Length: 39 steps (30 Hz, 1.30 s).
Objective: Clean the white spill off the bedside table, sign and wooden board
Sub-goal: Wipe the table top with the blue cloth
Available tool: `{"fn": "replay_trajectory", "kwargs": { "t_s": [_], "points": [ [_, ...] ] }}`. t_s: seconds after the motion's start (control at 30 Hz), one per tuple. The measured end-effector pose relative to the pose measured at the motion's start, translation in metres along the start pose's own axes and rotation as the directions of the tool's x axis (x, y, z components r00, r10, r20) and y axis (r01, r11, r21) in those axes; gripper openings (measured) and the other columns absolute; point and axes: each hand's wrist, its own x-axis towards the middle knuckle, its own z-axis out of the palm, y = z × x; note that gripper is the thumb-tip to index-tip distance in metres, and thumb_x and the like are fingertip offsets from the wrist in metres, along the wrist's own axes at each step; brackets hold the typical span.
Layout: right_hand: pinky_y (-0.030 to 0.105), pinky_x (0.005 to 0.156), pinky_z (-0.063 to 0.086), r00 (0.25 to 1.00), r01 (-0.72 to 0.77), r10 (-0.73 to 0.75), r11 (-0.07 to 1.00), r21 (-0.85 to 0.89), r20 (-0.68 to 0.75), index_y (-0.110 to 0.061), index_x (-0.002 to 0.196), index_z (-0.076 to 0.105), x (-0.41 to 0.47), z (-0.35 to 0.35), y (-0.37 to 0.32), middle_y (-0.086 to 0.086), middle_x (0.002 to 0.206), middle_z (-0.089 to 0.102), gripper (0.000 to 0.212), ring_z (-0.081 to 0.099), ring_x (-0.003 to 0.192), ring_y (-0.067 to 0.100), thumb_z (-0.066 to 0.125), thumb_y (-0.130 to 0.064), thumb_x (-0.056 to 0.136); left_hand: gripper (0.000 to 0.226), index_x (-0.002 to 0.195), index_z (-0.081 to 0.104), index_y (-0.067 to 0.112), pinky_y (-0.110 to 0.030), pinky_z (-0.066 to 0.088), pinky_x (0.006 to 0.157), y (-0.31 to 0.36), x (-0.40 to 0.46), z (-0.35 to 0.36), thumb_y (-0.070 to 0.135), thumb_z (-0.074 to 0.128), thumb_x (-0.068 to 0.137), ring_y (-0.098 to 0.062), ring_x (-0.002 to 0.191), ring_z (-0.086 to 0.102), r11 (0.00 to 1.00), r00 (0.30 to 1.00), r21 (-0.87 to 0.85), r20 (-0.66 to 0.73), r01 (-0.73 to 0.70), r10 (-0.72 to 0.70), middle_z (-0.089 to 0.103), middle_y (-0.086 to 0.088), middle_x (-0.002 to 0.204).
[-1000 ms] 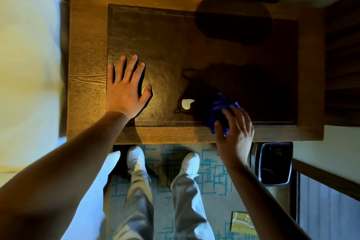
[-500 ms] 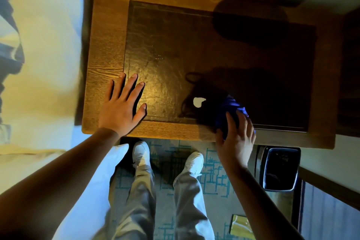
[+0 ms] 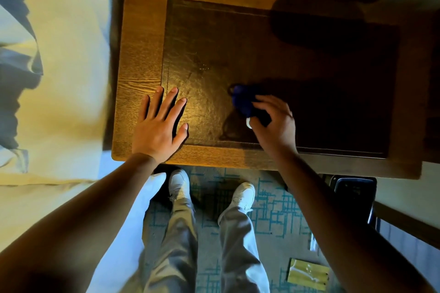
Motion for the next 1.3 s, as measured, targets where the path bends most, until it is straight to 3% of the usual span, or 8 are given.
{"fn": "replay_trajectory", "kwargs": {
  "t_s": [0.17, 0.37, 0.67, 0.8, 0.9, 1.17, 1.23, 1.3],
  "points": [
    [0.048, 0.102, 0.051, 0.999, 0.028, -0.029, 0.996, 0.089, 0.013, -0.012, 0.099, 0.075, -0.039, 0.003, 0.009, 0.002, 0.134, 0.064, 0.024, 0.052, 0.134, 0.016, 0.068, -0.03, 0.086, 0.059, 0.155, 0.035, 0.023, -0.057, 0.012, 0.126, 0.0, 0.001, 0.001, 0.047, 0.037, 0.101, -0.033, 0.158, 0.01, 1.0, 1.0, 0.002, 0.013, 0.005, -0.005, 0.019, -0.005, 0.17],
    [0.058, 0.117, 0.031, 0.962, 0.274, -0.266, 0.938, -0.211, 0.069, -0.023, 0.121, 0.072, -0.072, 0.026, 0.025, 0.013, 0.153, 0.046, 0.027, 0.036, 0.146, 0.035, 0.063, -0.029, 0.097, 0.059, 0.156, 0.033, 0.023, -0.057, 0.012, 0.126, 0.0, 0.001, 0.001, 0.046, 0.034, 0.101, -0.034, 0.158, 0.01, 1.0, 1.0, 0.002, 0.017, 0.01, -0.01, 0.018, -0.004, 0.17],
    [0.055, 0.121, 0.023, 0.99, 0.057, -0.102, 0.916, -0.398, -0.093, -0.017, 0.121, 0.07, 0.05, -0.005, 0.054, 0.013, 0.154, 0.045, 0.032, 0.031, 0.147, 0.04, 0.056, -0.03, 0.095, 0.058, 0.154, 0.038, 0.023, -0.057, 0.013, 0.125, 0.0, 0.001, 0.0, 0.041, 0.041, 0.1, -0.035, 0.156, 0.015, 1.0, 1.0, -0.014, -0.012, 0.007, -0.007, 0.023, -0.004, 0.169],
    [0.051, 0.12, 0.028, 0.998, -0.039, 0.022, 0.955, -0.293, -0.06, -0.009, 0.121, 0.062, 0.083, -0.013, 0.047, 0.014, 0.159, 0.035, 0.035, 0.023, 0.151, 0.035, 0.061, -0.026, 0.091, 0.058, 0.154, 0.038, 0.022, -0.057, 0.015, 0.125, 0.001, 0.0, 0.001, 0.04, 0.043, 0.099, -0.035, 0.156, 0.017, 1.0, 1.0, -0.016, -0.031, 0.001, -0.002, 0.024, -0.004, 0.168],
    [0.055, 0.118, 0.029, 0.998, 0.009, -0.025, 0.963, -0.269, -0.057, -0.005, 0.134, 0.057, 0.055, 0.007, 0.031, 0.017, 0.156, 0.04, 0.048, 0.031, 0.148, 0.036, 0.059, -0.026, 0.091, 0.058, 0.154, 0.038, 0.022, -0.057, 0.015, 0.125, 0.001, 0.001, 0.001, 0.04, 0.044, 0.099, -0.035, 0.157, 0.016, 1.0, 1.0, -0.008, -0.026, 0.0, -0.001, 0.024, -0.005, 0.168],
    [0.061, 0.114, 0.032, 0.956, 0.292, -0.27, 0.917, -0.271, 0.114, -0.017, 0.12, 0.07, -0.085, 0.037, 0.012, 0.012, 0.151, 0.049, 0.034, 0.037, 0.146, 0.035, 0.067, -0.01, 0.087, 0.061, 0.155, 0.037, 0.021, -0.058, 0.012, 0.126, 0.001, 0.001, -0.001, 0.043, 0.036, 0.099, -0.035, 0.158, 0.01, 1.0, 1.0, -0.017, 0.021, 0.007, -0.007, 0.02, -0.005, 0.169],
    [0.061, 0.114, 0.031, 0.958, 0.285, -0.261, 0.909, -0.304, 0.118, -0.016, 0.119, 0.07, -0.085, 0.023, 0.032, 0.012, 0.151, 0.049, 0.033, 0.037, 0.146, 0.034, 0.063, -0.012, 0.088, 0.06, 0.155, 0.037, 0.02, -0.058, 0.012, 0.126, 0.001, 0.0, -0.001, 0.043, 0.036, 0.099, -0.034, 0.158, 0.01, 1.0, 1.0, -0.023, 0.015, 0.001, -0.001, 0.02, -0.005, 0.169],
    [0.061, 0.116, 0.028, 0.984, 0.177, -0.173, 0.926, -0.333, 0.044, -0.014, 0.122, 0.068, -0.073, 0.003, 0.056, 0.013, 0.154, 0.045, 0.033, 0.034, 0.147, 0.035, 0.057, -0.018, 0.092, 0.06, 0.155, 0.038, 0.019, -0.058, 0.012, 0.126, 0.0, 0.0, -0.001, 0.044, 0.036, 0.1, -0.034, 0.158, 0.01, 1.0, 1.0, -0.027, 0.013, -0.002, 0.002, 0.021, -0.006, 0.169]
  ]
}}
